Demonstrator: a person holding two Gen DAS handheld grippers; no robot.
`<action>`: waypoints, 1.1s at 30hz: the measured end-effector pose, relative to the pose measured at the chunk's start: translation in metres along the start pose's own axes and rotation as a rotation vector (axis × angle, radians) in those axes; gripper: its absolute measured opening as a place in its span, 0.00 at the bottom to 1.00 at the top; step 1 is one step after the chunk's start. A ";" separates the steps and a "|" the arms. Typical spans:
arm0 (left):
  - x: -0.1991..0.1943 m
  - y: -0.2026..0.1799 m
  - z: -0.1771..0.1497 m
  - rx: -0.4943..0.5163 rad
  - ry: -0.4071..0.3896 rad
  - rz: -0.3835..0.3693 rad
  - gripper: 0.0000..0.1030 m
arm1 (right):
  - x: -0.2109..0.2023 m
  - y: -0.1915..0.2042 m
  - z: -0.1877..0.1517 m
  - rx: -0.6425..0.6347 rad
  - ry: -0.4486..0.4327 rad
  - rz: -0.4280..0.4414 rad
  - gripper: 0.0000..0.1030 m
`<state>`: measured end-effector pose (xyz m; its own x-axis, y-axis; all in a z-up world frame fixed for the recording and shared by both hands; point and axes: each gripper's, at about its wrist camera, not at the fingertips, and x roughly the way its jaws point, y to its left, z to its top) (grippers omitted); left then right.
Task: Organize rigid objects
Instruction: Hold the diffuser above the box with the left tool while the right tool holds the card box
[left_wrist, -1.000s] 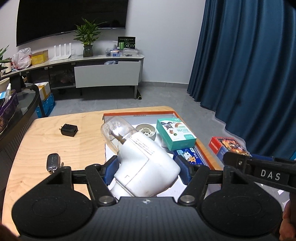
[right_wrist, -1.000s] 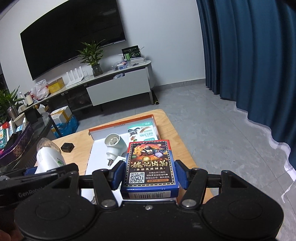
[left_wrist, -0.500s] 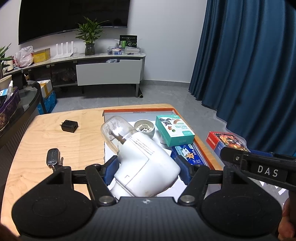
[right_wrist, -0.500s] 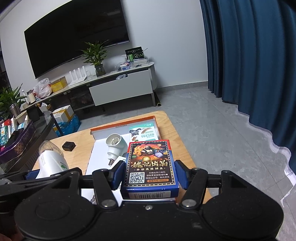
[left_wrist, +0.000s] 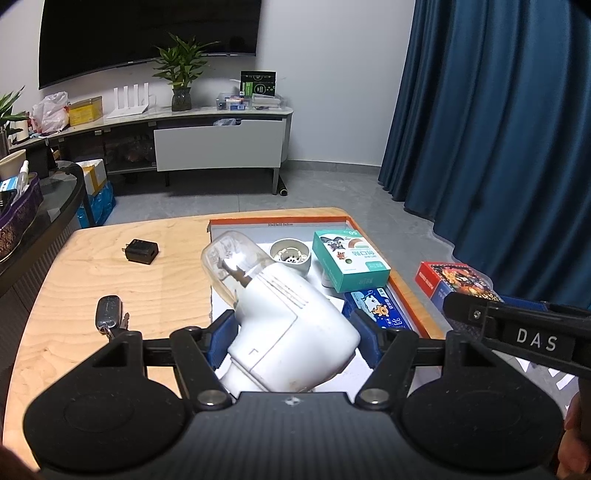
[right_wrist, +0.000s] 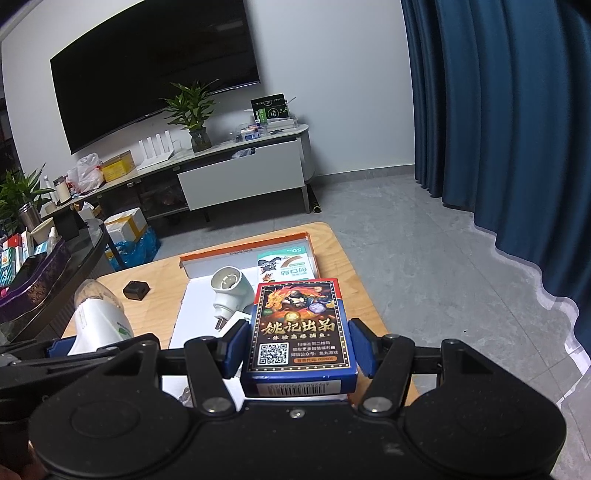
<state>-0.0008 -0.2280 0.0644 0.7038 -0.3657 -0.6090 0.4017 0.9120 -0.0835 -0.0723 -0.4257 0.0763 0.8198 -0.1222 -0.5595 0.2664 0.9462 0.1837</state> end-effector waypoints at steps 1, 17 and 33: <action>0.000 0.000 0.000 -0.001 0.000 0.000 0.66 | 0.000 0.000 0.000 0.000 0.000 0.000 0.69; -0.001 0.000 0.000 0.002 0.002 0.003 0.66 | 0.001 0.000 0.001 -0.013 0.000 0.001 0.69; 0.001 0.002 0.001 -0.002 0.010 0.005 0.66 | 0.005 0.001 -0.001 -0.023 0.010 0.003 0.69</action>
<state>0.0014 -0.2268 0.0640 0.6998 -0.3594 -0.6173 0.3970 0.9141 -0.0821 -0.0683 -0.4248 0.0727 0.8156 -0.1168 -0.5668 0.2523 0.9532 0.1665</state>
